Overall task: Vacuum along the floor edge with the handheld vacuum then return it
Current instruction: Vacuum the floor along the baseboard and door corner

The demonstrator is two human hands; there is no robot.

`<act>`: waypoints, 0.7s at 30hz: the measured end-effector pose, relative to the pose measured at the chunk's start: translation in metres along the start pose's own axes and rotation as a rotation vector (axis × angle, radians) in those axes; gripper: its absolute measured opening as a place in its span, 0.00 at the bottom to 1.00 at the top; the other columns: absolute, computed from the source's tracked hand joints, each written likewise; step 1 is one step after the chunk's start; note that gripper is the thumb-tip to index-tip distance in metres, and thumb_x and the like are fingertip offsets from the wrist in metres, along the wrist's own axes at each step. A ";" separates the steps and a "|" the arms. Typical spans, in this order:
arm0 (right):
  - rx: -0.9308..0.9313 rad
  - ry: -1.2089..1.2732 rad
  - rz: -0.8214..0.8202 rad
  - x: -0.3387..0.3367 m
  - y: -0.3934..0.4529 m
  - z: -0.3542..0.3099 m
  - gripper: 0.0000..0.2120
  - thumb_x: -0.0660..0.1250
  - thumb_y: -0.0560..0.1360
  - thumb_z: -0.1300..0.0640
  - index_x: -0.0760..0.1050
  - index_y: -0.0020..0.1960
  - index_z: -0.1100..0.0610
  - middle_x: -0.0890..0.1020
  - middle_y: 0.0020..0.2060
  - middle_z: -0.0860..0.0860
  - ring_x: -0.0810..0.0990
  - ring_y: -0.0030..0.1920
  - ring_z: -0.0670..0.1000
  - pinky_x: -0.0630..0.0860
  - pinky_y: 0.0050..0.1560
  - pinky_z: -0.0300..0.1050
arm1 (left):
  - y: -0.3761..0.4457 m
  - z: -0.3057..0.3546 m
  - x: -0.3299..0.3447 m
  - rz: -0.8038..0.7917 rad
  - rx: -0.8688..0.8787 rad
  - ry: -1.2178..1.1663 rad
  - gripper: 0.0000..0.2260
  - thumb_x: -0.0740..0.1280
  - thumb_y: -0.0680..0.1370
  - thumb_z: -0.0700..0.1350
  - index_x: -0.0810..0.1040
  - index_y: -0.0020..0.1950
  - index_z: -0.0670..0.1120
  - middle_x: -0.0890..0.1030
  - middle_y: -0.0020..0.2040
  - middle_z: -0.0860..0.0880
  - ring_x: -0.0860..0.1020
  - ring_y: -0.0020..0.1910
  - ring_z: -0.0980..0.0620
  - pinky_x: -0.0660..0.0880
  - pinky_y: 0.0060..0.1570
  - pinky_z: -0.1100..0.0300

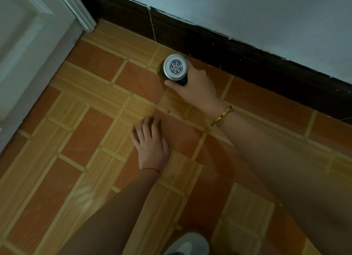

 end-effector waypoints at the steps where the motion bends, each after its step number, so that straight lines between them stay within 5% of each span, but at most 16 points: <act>1: 0.017 0.013 0.017 -0.003 -0.001 0.003 0.33 0.70 0.70 0.37 0.67 0.70 0.49 0.81 0.59 0.48 0.79 0.59 0.53 0.78 0.54 0.52 | 0.000 0.000 -0.001 0.000 -0.002 -0.001 0.23 0.54 0.77 0.46 0.67 0.72 0.44 0.68 0.71 0.43 0.63 0.74 0.41 0.49 0.76 0.37; 16: 0.277 0.014 0.219 -0.085 -0.076 0.087 0.35 0.69 0.70 0.36 0.66 0.72 0.50 0.80 0.60 0.50 0.78 0.61 0.54 0.78 0.57 0.53 | -0.003 0.004 -0.002 0.030 -0.004 0.021 0.19 0.57 0.79 0.45 0.69 0.70 0.43 0.69 0.71 0.42 0.67 0.70 0.40 0.52 0.75 0.37; 21: 0.244 0.104 0.142 -0.078 -0.111 0.086 0.35 0.71 0.70 0.39 0.66 0.72 0.52 0.81 0.60 0.49 0.78 0.59 0.49 0.73 0.52 0.37 | -0.004 0.006 -0.001 -0.002 -0.014 0.077 0.19 0.60 0.80 0.42 0.68 0.71 0.41 0.68 0.72 0.39 0.67 0.70 0.38 0.53 0.74 0.36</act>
Point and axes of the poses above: each hand's wrist, its own y-axis towards the middle knuckle, its own x-axis out of the palm, z = x × y, the point moved 6 cm from there along y, towards the middle knuckle
